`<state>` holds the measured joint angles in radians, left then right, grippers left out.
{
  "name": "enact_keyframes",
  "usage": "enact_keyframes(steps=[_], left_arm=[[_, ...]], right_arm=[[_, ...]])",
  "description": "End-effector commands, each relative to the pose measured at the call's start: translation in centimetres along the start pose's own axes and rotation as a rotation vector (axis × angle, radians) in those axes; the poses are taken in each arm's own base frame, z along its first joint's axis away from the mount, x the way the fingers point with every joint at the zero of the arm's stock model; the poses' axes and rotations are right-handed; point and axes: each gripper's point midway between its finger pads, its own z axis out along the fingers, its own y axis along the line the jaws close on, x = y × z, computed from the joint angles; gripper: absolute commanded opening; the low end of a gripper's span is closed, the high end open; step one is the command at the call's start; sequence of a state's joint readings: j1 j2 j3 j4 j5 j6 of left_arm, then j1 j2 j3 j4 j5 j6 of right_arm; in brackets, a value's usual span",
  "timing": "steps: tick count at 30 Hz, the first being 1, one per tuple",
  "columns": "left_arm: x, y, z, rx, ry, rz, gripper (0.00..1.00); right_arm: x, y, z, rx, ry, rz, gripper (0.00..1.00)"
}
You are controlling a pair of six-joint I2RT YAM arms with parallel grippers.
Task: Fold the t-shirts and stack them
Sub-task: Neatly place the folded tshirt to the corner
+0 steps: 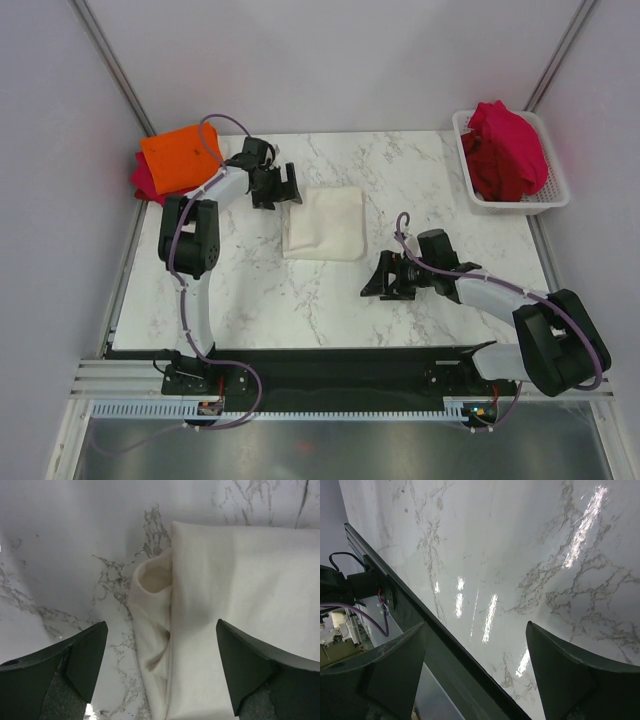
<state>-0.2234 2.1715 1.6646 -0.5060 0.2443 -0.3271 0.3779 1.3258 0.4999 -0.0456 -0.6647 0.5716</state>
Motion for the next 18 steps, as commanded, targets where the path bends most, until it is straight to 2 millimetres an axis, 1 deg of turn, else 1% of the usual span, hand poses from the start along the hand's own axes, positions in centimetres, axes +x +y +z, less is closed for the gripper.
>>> enact_keyframes(steps=[1, 3, 6, 7, 8, 10, 11, 12, 13, 14, 15, 16, 17, 18], left_arm=[[-1.1, -2.0, 0.3, 0.101, -0.029, 0.035, 0.96], [-0.6, -1.6, 1.1, 0.089, -0.019, 0.009, 0.93], [0.4, -1.0, 2.3, 0.083, 0.009, -0.018, 0.85], [0.7, -1.1, 2.6, 0.095, 0.022, -0.024, 0.79], [0.9, -1.2, 2.8, 0.102, 0.028, -0.034, 0.75], [1.5, -1.4, 3.1, 0.120, 0.045, -0.043, 0.66], [1.7, -1.4, 3.1, 0.124, 0.048, -0.046, 0.57], [1.7, -1.5, 3.1, 0.131, 0.045, -0.050, 0.51], [2.1, -1.8, 3.0, 0.152, 0.056, -0.051, 0.39], [2.2, -2.1, 3.0, 0.165, 0.058, -0.051, 0.33], [2.2, -2.3, 3.0, 0.180, 0.056, -0.050, 0.25], [2.4, -2.6, 3.0, 0.195, 0.063, -0.050, 0.04], [2.4, -2.6, 3.1, 0.200, 0.066, -0.058, 0.02], [2.3, -3.0, 2.9, 0.223, 0.070, -0.057, 0.02]], right_arm=[[-0.9, 0.8, -0.2, -0.040, -0.052, -0.078, 0.87], [-0.7, 0.7, 0.0, -0.040, -0.044, -0.069, 0.87], [-0.6, 0.4, 0.2, -0.040, -0.048, -0.068, 0.87], [-0.6, 0.3, 0.2, -0.038, -0.052, -0.065, 0.88], [-0.6, 0.2, 0.3, -0.037, -0.057, -0.064, 0.88], [0.1, -0.4, 0.6, -0.033, -0.045, -0.051, 0.88], [0.0, -0.5, 0.7, -0.035, -0.052, -0.054, 0.87], [0.6, -1.1, 1.0, -0.028, -0.040, -0.037, 0.88], [0.8, -1.3, 1.1, -0.028, -0.042, -0.030, 0.88], [0.6, -1.3, 1.3, -0.039, -0.056, -0.039, 0.88], [1.3, -1.9, 1.5, -0.035, -0.044, -0.015, 0.88], [1.6, -2.1, 1.7, -0.038, -0.043, -0.008, 0.88], [1.2, -2.0, 1.9, -0.056, -0.063, -0.023, 0.88], [1.9, -2.1, 2.1, -0.074, -0.040, -0.001, 0.88]])
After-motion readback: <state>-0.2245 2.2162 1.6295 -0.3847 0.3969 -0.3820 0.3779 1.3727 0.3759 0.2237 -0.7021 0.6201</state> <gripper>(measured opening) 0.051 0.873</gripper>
